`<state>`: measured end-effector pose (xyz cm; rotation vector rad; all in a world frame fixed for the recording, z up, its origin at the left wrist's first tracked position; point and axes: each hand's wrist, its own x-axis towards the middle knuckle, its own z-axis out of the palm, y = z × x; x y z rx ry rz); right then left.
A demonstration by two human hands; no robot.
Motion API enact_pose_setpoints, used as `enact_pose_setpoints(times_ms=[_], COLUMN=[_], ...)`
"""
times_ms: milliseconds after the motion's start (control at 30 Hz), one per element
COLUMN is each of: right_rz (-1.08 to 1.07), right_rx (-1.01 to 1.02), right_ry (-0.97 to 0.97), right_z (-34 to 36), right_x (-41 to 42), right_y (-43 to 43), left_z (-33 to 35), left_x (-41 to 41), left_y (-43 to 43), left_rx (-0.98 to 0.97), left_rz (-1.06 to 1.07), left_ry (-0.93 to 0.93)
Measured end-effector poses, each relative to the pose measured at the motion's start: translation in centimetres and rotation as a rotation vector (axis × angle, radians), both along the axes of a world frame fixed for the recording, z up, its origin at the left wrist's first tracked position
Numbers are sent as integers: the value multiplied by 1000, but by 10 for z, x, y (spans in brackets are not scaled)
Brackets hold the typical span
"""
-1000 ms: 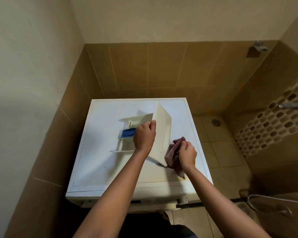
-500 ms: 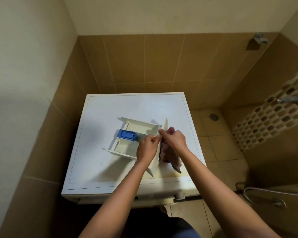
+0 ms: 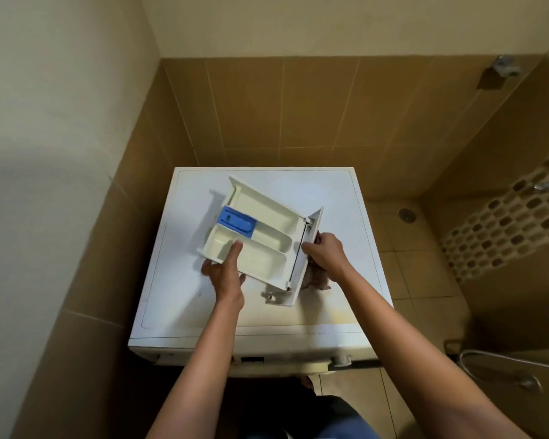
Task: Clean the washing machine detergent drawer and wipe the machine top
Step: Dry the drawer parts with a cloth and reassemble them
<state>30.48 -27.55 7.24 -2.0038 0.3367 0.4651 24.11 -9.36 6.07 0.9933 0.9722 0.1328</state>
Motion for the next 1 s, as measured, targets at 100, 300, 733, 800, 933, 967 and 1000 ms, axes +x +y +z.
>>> enact_pose_setpoints(times_ms=[100, 300, 733, 800, 933, 967, 1000], right_rz=[-28, -79, 215, 442, 602, 630, 655], right_rx=[139, 45, -120, -310, -562, -592, -615], right_ry=[54, 85, -298, -272, -187, -175, -182], right_z=[-8, -25, -27, -46, -71, -72, -71], right_x=[-2, -10, -19, -29, -39, -41, -46], right_y=[-1, -10, 6, 19, 35, 37, 40], left_z=[11, 15, 13, 10, 7, 6, 5], left_x=[5, 6, -13, -17, -26, -28, -29], left_y=[6, 8, 2, 0, -5, -7, -10], left_rx=[-9, 188, 511, 509, 596, 620, 635], left_rz=[-80, -98, -275, -281, -370, -391, -399], left_ry=[-192, -275, -210, -195, -192, -193, -194])
